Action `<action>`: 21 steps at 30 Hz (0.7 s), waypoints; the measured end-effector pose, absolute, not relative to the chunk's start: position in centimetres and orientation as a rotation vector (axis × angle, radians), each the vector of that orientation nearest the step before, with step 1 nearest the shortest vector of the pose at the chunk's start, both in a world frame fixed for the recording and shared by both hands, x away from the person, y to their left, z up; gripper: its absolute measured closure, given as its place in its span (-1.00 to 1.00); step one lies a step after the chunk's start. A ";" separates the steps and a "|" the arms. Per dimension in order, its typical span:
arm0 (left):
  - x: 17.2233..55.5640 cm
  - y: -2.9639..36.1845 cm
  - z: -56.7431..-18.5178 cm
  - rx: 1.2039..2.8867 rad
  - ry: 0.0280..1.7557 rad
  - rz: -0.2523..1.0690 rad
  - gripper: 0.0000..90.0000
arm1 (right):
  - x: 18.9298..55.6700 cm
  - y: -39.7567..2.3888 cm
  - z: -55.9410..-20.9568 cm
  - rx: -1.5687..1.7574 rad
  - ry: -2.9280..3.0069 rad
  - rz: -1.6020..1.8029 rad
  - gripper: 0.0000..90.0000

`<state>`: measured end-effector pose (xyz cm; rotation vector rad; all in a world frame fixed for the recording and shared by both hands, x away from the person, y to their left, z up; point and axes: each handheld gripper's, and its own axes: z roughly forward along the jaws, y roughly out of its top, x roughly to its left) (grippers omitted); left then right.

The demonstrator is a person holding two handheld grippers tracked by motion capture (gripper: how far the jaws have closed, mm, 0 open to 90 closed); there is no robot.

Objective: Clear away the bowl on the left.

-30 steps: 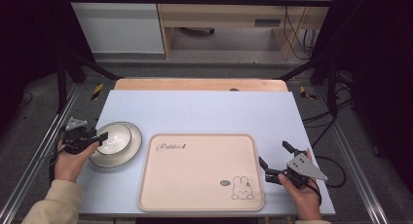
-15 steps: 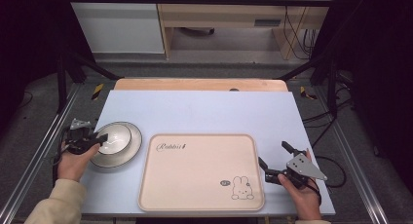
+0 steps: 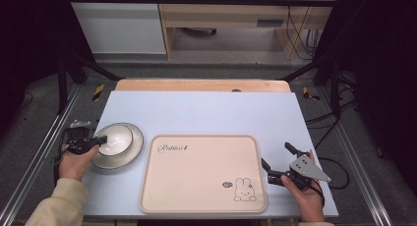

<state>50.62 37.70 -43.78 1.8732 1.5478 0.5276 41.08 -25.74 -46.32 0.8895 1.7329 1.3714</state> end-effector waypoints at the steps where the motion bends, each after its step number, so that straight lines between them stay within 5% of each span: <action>1: 50.6 37.7 -43.8 1.873 1.548 0.528 0.83 | 41.1 -25.7 -46.3 0.889 1.733 1.371 -0.92; 21: 49.4 37.2 -42.2 1.780 1.485 0.508 0.82 | 41.0 -25.7 -46.3 0.889 1.733 1.375 -0.92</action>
